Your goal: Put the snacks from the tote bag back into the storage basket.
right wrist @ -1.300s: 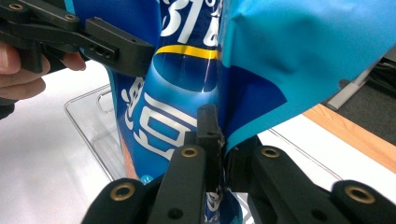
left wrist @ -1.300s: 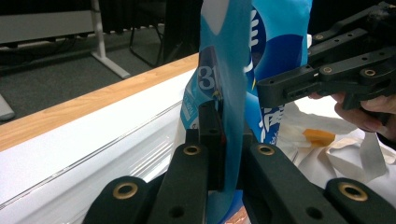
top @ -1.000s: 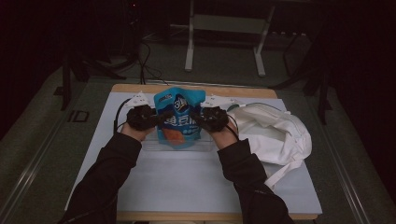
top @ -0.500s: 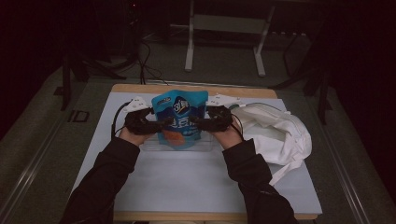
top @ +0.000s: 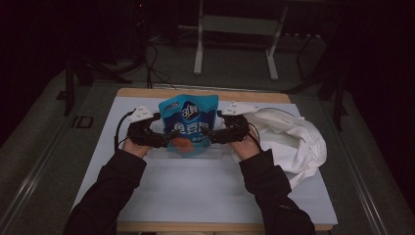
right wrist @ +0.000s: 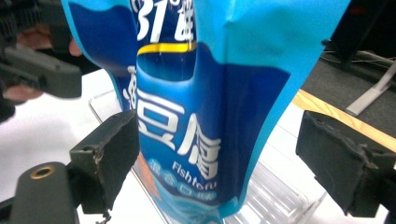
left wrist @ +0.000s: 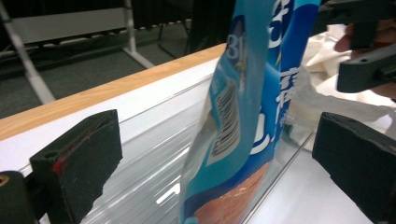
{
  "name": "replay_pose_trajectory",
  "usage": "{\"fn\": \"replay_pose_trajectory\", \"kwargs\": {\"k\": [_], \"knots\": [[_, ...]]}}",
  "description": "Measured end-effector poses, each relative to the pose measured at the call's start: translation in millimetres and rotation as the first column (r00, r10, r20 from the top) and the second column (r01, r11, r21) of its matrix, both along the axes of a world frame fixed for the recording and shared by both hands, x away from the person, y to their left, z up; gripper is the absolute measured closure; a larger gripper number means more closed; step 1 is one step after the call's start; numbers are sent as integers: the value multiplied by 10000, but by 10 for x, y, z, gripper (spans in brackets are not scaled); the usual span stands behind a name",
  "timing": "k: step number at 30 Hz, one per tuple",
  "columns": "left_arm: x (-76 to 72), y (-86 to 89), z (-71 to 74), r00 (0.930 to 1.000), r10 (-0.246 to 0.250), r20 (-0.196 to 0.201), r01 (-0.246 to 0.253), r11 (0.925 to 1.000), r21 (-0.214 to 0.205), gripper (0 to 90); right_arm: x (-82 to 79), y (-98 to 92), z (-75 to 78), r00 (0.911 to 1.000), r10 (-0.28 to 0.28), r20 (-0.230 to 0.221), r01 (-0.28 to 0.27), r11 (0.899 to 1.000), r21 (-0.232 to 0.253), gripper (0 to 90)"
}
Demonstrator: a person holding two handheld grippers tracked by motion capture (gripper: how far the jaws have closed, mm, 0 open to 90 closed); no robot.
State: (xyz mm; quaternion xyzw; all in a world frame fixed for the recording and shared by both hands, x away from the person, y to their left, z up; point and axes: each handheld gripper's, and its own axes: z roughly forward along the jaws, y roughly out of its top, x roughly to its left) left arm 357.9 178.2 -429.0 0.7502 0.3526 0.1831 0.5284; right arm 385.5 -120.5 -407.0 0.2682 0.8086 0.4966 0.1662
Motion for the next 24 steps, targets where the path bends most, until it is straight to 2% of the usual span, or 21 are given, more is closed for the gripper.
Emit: {"fn": "replay_pose_trajectory", "kwargs": {"k": [4,6,10,12,16,18,21,24], "knots": [[-68,26,-6,9999,99,-24,-99,9999,-38,19,-33,-53,-16,9999,-28,155,29,10000,-41,137],[-113,22,-21,9998,201,-12,-201,9996,182,19,-46,-83,-31,9999,-72,131,73,9999,-72,138],[-205,28,-78,9988,459,-142,-455,9985,296,19,-80,-149,-46,9999,-76,89,76,10000,-47,138],[-250,39,-113,9988,428,-253,-426,9990,108,19,-110,-183,-47,9999,-96,57,96,10000,-12,138],[-356,22,-181,9981,529,-317,-524,9985,167,19,-171,-247,-44,9999,-76,108,76,10000,-16,139],[-406,20,-214,9985,403,-376,-403,9992,-9,19,-204,-274,-45,9999,-11,150,11,10000,-49,140],[-469,29,-247,9992,292,-267,-292,9996,-6,19,-256,-327,-53,9999,15,128,-14,10000,-87,141],[-539,44,-266,9991,214,-375,-218,9997,-95,19,-300,-386,-58,9999,41,103,-41,10000,19,141]]}}
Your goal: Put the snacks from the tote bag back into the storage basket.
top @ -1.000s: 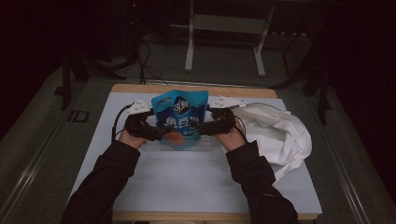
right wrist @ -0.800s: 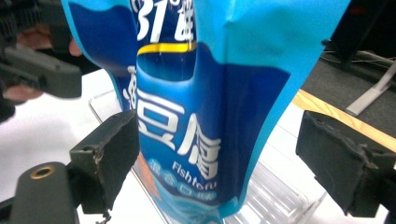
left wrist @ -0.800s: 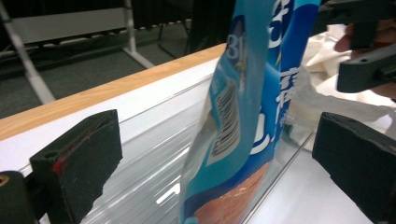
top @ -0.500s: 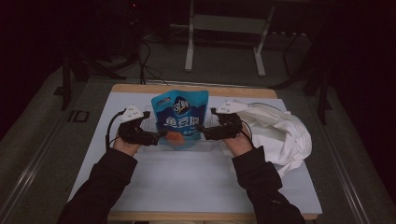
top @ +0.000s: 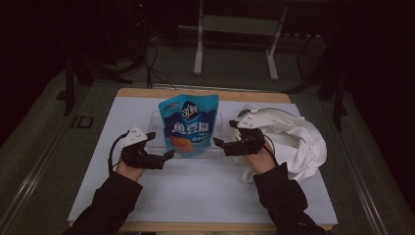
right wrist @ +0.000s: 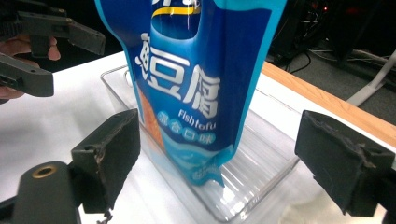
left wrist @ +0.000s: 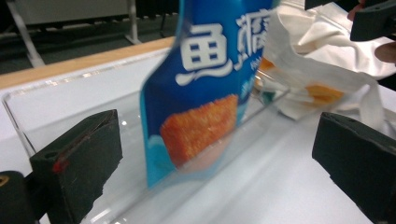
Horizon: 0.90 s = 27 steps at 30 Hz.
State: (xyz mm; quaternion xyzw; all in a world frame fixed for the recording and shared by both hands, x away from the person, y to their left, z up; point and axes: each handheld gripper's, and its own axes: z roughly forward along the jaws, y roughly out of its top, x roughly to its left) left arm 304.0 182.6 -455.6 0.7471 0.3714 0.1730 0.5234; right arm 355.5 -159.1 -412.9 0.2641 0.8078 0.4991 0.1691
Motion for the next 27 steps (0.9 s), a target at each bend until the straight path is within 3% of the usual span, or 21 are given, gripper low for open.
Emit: {"fn": "replay_pose_trajectory", "kwargs": {"k": [8,12,27], "knots": [[-216,-87,-77,9996,-172,-203,171,9999,-23,19,-159,-190,-55,10000,16,-81,-17,9999,-134,141],[-321,-183,-89,9993,-362,-101,365,9989,288,19,-240,-264,-90,9999,44,-124,-46,9998,-195,142],[-496,-469,-109,9920,-1265,-39,1265,9913,374,19,-525,-417,-283,9998,140,134,-135,9993,-362,143]]}}
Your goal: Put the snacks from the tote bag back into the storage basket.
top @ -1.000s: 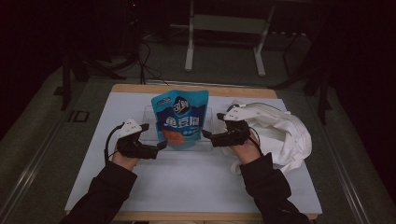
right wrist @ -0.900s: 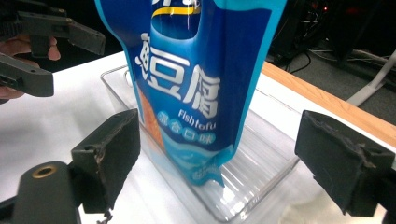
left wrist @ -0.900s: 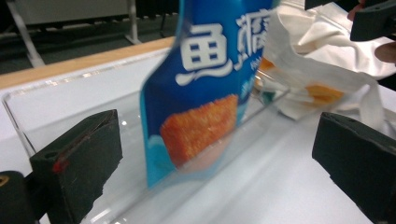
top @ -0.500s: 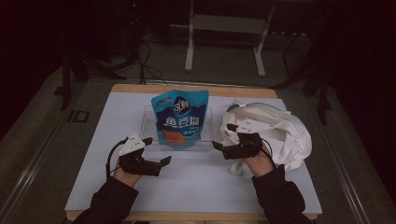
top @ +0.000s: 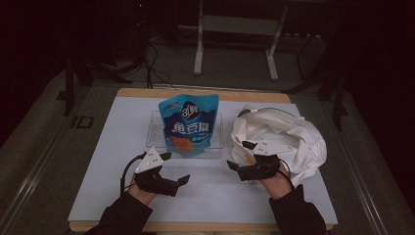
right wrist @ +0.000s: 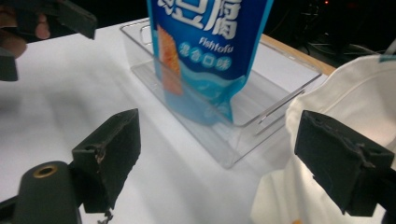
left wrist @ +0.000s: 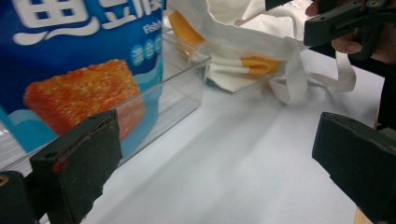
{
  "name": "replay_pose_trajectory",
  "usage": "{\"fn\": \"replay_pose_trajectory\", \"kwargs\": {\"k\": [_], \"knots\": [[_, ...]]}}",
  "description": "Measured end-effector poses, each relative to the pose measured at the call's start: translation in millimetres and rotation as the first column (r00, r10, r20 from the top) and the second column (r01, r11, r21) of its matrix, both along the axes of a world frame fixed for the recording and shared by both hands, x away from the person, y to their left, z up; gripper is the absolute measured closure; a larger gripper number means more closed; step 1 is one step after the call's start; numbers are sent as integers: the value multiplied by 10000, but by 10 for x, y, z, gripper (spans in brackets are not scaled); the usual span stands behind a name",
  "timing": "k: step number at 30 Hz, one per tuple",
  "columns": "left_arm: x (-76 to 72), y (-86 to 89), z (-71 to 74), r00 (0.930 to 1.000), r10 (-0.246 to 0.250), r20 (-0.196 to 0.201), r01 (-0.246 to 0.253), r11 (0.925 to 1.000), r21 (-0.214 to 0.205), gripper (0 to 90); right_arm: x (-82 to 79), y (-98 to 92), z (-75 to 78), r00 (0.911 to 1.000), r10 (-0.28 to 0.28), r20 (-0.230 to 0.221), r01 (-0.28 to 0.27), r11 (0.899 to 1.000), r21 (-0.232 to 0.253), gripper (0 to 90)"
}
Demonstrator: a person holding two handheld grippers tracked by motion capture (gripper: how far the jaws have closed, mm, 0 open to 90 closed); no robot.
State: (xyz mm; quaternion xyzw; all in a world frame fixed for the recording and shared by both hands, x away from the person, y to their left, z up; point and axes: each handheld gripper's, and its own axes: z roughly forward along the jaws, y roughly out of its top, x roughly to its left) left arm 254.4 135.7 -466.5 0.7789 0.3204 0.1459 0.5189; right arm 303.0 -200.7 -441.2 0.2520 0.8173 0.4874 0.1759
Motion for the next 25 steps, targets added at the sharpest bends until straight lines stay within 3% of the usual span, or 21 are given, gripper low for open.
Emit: {"fn": "replay_pose_trajectory", "kwargs": {"k": [6,11,14,19,25], "knots": [[-42,-117,-28,9988,-453,-183,453,9990,-34,19,-108,-51,-76,9999,143,43,-143,9999,-59,146],[-86,-195,-66,9982,-587,121,579,9966,583,19,-193,-95,-146,9997,189,153,-187,9997,-167,145],[-109,-229,-85,9969,-769,180,756,9951,639,19,-235,-115,-189,9991,115,413,-101,9994,-343,146],[-136,-274,-119,9940,-1016,412,984,9924,742,19,-252,-127,-254,9990,63,453,-47,9993,-371,146],[-140,-289,-146,9925,-1169,354,1143,9910,690,19,-243,-110,-287,9992,91,398,-71,9987,-511,145]]}}
